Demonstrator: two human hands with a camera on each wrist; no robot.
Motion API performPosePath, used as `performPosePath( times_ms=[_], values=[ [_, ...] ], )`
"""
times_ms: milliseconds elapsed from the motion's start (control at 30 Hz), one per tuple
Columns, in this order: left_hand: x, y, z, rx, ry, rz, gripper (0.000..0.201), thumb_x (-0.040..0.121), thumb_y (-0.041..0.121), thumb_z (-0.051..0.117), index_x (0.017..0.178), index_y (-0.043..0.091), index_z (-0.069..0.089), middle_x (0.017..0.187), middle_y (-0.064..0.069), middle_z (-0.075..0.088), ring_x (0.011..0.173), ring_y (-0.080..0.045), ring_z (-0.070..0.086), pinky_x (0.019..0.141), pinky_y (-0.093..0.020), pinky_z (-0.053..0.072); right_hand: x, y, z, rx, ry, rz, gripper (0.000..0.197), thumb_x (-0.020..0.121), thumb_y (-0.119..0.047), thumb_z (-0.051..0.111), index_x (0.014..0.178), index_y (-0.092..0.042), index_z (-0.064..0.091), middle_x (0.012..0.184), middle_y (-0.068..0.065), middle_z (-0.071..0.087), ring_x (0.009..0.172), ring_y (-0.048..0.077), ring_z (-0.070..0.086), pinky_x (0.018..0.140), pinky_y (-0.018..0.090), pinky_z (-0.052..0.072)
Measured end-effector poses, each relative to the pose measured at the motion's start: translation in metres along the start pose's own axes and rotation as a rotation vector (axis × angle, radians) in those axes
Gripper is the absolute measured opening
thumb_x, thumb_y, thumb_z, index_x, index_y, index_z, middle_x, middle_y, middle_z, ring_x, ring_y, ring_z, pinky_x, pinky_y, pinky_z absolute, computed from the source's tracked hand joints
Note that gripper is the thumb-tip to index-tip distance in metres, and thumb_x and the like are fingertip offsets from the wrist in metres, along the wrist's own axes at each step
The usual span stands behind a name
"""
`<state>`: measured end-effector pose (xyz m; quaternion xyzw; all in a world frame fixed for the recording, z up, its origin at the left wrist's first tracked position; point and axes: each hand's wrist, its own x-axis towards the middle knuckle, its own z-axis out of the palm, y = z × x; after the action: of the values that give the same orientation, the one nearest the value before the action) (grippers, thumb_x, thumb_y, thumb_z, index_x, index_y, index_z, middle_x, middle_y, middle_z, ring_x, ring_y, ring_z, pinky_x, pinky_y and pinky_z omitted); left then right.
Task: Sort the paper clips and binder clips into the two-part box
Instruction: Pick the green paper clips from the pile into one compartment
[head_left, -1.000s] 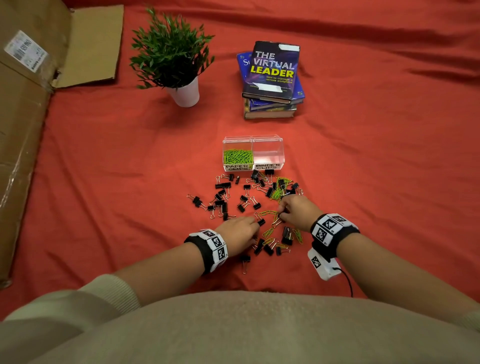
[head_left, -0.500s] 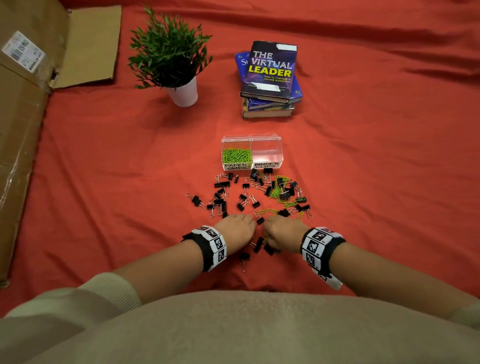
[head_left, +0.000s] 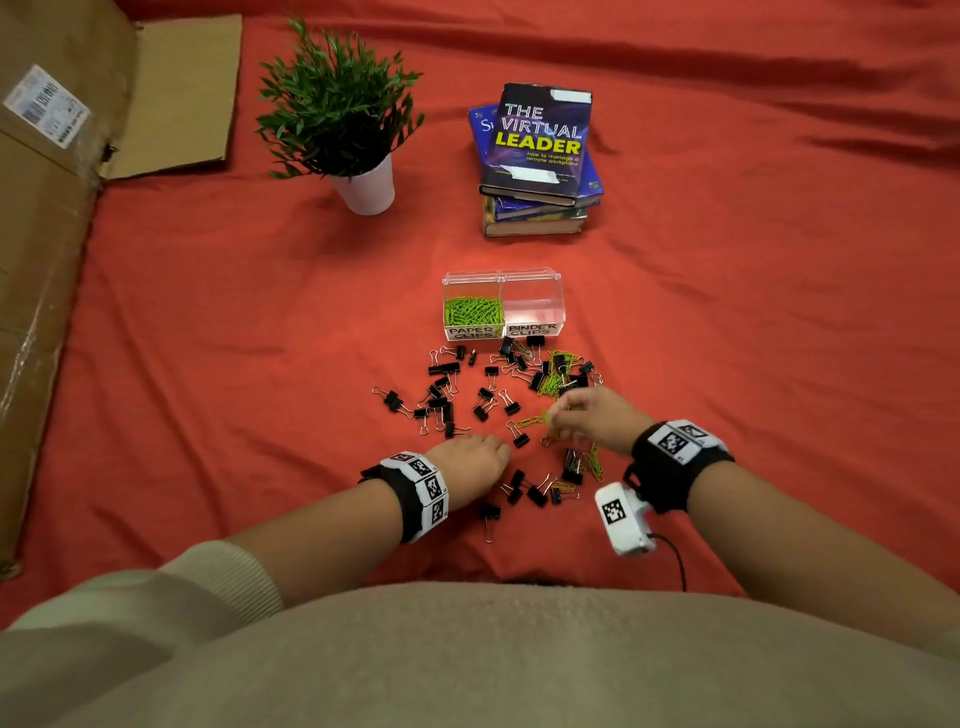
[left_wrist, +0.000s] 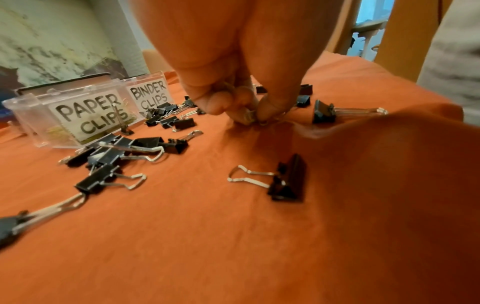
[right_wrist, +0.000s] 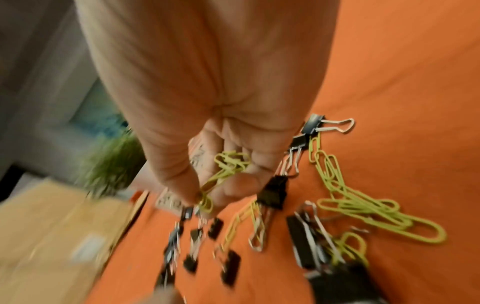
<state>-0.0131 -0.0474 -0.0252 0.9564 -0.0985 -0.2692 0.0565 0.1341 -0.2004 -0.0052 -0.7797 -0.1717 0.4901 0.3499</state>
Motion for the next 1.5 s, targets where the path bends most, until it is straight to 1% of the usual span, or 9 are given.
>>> performPosePath(
  times_ms=[167,300,400,533,767,900,1033,1267,1500],
  values=[
    [-0.001,-0.008,0.001,-0.444,0.066,-0.196,0.024,0.088,0.013,0.047,0.112,0.008,0.052,0.116,-0.011,0.056,0.107,-0.028,0.055,0.091,-0.036,0.044,0.005,0.0,-0.017,0.612,-0.083,0.091,0.024,0.091,-0.001,0.047,0.111,-0.002,0.061,0.082,0.007,0.059,0.071,0.016,0.053,0.059,0.024,0.047],
    [-0.004,-0.013,-0.006,-0.744,0.169,-0.332,0.018,0.092,0.013,0.043,0.097,0.011,0.059,0.093,-0.002,0.061,0.077,-0.016,0.056,0.071,-0.029,0.046,0.011,-0.005,-0.012,0.696,-0.065,0.122,0.016,0.093,-0.01,0.043,0.091,-0.003,0.057,0.076,0.007,0.053,0.062,0.015,0.051,0.055,0.025,0.044],
    [-0.002,-0.017,-0.01,-0.978,0.163,-0.398,0.026,0.092,0.008,0.037,0.08,0.016,0.059,0.065,0.002,0.052,0.052,-0.012,0.043,0.051,-0.024,0.035,0.019,-0.01,-0.003,0.267,0.023,0.112,0.021,0.096,-0.018,0.047,0.083,-0.004,0.056,0.072,0.005,0.054,0.058,0.015,0.051,0.054,0.025,0.044],
    [0.0,-0.024,-0.011,-1.147,0.165,-0.452,0.032,0.091,0.013,0.036,0.064,0.02,0.052,0.061,0.002,0.049,0.056,-0.016,0.046,0.057,-0.027,0.037,0.023,-0.008,0.007,-0.595,0.125,-0.037,0.027,0.096,-0.02,0.04,0.09,-0.001,0.059,0.081,0.009,0.059,0.067,0.019,0.052,0.06,0.031,0.046],
    [0.003,-0.019,-0.012,-0.835,0.144,-0.399,0.033,0.084,0.032,0.063,0.063,0.022,0.04,0.057,0.006,0.045,0.052,-0.012,0.042,0.049,-0.024,0.032,0.016,0.011,0.009,-0.751,0.084,-0.006,0.006,0.088,-0.017,0.052,0.093,-0.013,0.051,0.092,0.005,0.061,0.08,0.02,0.06,0.066,0.031,0.049],
    [0.0,-0.016,-0.004,-0.51,0.033,-0.298,0.019,0.086,0.034,0.061,0.093,0.019,0.052,0.091,0.0,0.063,0.083,-0.021,0.06,0.067,-0.03,0.046,0.012,0.01,0.01,-0.719,0.118,-0.089,0.02,0.087,-0.023,0.06,0.103,-0.015,0.052,0.095,0.002,0.061,0.084,0.02,0.06,0.069,0.031,0.048],
    [0.001,-0.011,-0.001,-0.376,0.001,-0.254,0.022,0.091,0.032,0.057,0.105,0.014,0.055,0.107,-0.005,0.063,0.099,-0.024,0.06,0.075,-0.03,0.043,0.013,0.008,0.017,-0.686,0.138,-0.05,0.032,0.085,-0.033,0.065,0.105,-0.014,0.051,0.088,0.0,0.055,0.079,0.019,0.055,0.066,0.029,0.042],
    [0.001,-0.007,-0.003,-0.487,-0.026,-0.215,0.015,0.091,0.021,0.051,0.098,0.008,0.053,0.102,-0.011,0.062,0.093,-0.027,0.059,0.076,-0.033,0.045,0.013,0.008,0.024,-0.559,0.154,0.04,0.024,0.082,-0.026,0.067,0.096,-0.016,0.05,0.077,-0.003,0.051,0.063,0.012,0.049,0.05,0.023,0.032],
    [0.015,-0.01,-0.023,-0.821,0.124,-0.33,0.015,0.091,0.017,0.046,0.079,0.017,0.037,0.068,0.003,0.042,0.06,-0.014,0.037,0.053,-0.028,0.032,0.009,0.008,0.033,-0.53,0.182,-0.071,0.008,0.084,-0.012,0.057,0.091,-0.01,0.057,0.087,0.0,0.051,0.079,0.019,0.052,0.067,0.027,0.04]
  ],
)
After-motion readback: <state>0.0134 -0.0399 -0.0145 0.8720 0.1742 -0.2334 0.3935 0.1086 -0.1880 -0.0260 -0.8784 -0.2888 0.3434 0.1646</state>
